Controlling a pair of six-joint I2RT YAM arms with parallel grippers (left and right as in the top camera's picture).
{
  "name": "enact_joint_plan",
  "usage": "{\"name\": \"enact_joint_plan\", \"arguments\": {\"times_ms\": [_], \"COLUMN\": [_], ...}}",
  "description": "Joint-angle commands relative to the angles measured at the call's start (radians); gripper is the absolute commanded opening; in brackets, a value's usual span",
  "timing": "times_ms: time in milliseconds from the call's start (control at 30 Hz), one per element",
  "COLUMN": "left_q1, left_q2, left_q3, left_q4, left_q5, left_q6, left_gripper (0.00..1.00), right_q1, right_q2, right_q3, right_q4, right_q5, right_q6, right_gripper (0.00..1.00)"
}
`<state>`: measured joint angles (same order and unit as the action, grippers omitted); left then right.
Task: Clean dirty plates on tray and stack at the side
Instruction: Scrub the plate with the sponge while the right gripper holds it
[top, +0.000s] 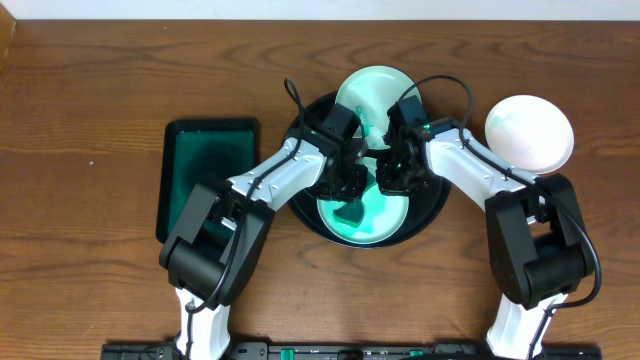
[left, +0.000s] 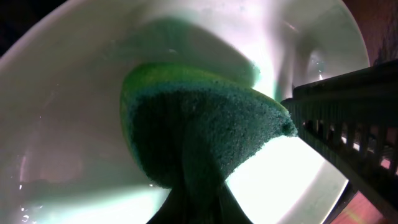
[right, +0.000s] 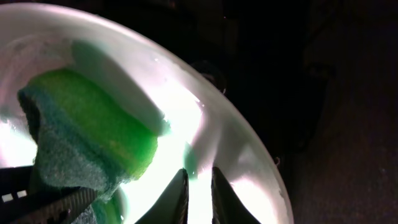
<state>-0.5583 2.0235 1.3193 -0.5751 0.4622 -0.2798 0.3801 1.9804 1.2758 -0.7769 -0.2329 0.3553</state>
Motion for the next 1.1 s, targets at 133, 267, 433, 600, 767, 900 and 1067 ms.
{"name": "enact_joint_plan", "arguments": {"times_ms": [133,267,433,600,767,900,1067], "left_q1": [-0.027,-0.027,-0.027,-0.027,-0.027,-0.027,-0.027], "left_q2": [0.062,0.062,0.062,0.062,0.062,0.062,0.062], "left_q3": [-0.038,-0.038,-0.038,-0.038,-0.038,-0.038,-0.038], "left_q4": [-0.025,-0.025,-0.025,-0.026,-0.029,-0.029,-0.029], "left_q5": [0.036,0.034,0.035,0.035,0.035,0.035,0.035], "left_q6": [0.009,0.006,0.006,0.006,0.006,0.006,0.006], "left_gripper": [0.07,0.07,0.07,0.07,0.07,0.07,0.07], "right_q1": [0.000,-0.003,-0.006,-0.036,-0.070,-0.070,-0.058], "right_q2": [-0.075,-0.179,-0.281,-0.256,-0.145,-0.043,0.021], "right_q3": [-0.010,0.013,0.032,0.021,0.010,0.011,0.011], "right_q4": [-0.040,-0.076,-0.111,-0.129,-0.123,-0.090,-0.026], "right_q5": [0.048,0.080,0.196,0.225,0.213,0.172,0.089], "right_q6": [-0.024,-0.027,-0.027,-0.027,-0.027,-0.046,-0.054], "right_gripper": [0.24,0.44,0.51,0.51,0.50,0.49,0.49]}}
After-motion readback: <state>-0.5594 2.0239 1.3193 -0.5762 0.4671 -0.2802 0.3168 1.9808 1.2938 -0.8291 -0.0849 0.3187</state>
